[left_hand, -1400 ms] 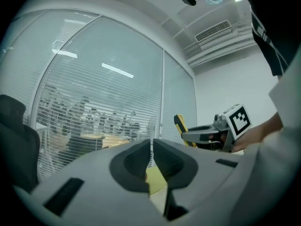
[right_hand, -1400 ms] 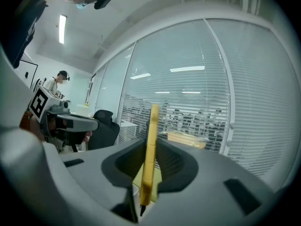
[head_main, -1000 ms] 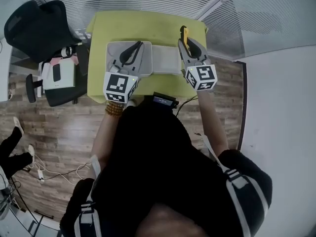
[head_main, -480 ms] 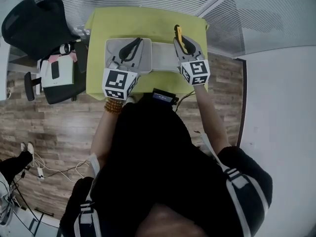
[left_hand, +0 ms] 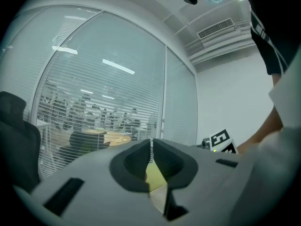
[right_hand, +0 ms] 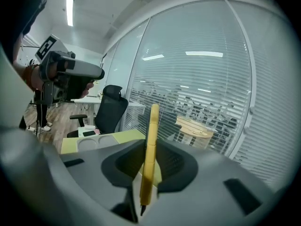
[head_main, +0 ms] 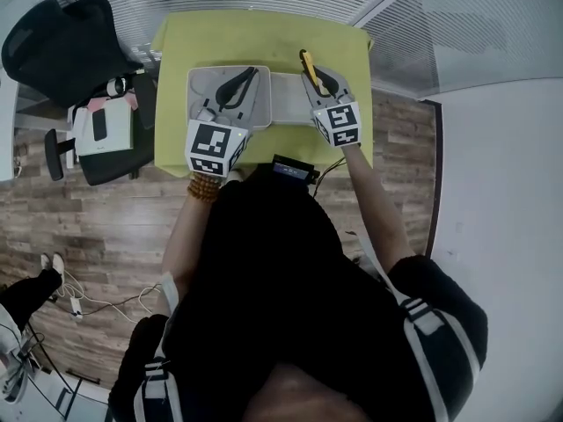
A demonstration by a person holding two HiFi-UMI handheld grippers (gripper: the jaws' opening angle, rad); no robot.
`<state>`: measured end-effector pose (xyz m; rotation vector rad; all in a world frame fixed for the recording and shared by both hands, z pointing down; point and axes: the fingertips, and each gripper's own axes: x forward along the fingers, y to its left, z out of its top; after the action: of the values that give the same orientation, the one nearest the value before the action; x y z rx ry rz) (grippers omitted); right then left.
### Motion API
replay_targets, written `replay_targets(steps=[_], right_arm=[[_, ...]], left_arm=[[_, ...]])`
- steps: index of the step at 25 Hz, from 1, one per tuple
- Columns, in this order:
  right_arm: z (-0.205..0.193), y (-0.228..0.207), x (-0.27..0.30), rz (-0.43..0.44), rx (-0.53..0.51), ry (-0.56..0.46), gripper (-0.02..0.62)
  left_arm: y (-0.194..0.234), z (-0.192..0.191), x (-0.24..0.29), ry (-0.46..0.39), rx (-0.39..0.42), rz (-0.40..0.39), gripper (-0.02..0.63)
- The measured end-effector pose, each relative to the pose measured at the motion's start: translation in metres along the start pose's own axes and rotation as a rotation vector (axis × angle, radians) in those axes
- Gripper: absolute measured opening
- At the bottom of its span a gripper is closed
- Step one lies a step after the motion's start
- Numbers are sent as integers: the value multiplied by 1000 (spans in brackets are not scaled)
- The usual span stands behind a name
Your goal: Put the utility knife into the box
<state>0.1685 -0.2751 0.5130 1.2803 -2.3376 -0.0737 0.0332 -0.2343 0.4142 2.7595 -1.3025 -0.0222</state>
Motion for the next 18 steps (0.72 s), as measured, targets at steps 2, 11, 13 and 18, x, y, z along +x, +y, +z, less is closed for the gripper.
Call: replay_targets(steps=[2,11,13,18], right_arm=[[-8,1,3,4,-3,21,69],[-37,9,15,35,14,88,69],[-43,11,17,45,5,99,69],[-53,17,20,68,0,125,69]], left_arm=[[1,0,1,2,-5,-2,26],[4,-4,3,9,-16,-4,26],[4,-7,4,12,-19,-1,26],[5,-11,3,18,-32,5,26]])
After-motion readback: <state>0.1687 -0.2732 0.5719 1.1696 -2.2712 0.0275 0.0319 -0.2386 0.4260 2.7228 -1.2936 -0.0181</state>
